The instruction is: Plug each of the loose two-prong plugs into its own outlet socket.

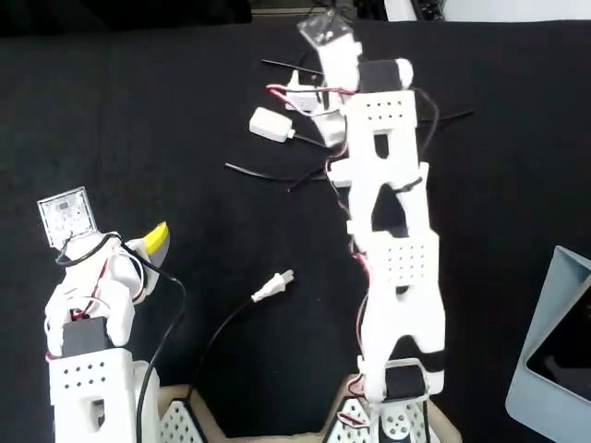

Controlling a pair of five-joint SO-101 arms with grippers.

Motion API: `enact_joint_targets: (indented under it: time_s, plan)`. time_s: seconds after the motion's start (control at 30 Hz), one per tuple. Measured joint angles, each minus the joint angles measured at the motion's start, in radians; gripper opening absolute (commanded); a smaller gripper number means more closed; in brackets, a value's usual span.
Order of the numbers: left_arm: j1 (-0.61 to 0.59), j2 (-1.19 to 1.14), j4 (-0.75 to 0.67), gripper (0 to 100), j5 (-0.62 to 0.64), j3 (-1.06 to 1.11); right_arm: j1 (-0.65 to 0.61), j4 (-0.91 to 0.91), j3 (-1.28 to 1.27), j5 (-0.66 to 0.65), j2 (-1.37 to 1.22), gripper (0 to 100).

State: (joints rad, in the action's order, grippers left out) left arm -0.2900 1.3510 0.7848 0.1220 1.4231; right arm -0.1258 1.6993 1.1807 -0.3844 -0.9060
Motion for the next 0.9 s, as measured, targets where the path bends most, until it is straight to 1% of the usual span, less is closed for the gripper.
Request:
enact_joint_targets:
  time_s: [0.13,0.43,0.7,0.9]
  plan:
    - [0.000,0.000,0.000,32,0.000,0.000,-0.005,-0.074,0.000,-0.063,-0.098,25.4]
    - [0.000,0.000,-0.005,32,0.000,0.012,-0.003,-0.276,0.000,-0.155,-0.269,25.4]
    - [0.000,0.000,-0.005,32,0.000,0.014,-0.003,-0.368,0.018,-0.170,-0.331,25.4]
    - [0.000,0.000,-0.005,32,0.000,0.014,-0.005,-0.391,0.018,-0.172,-0.333,25.4]
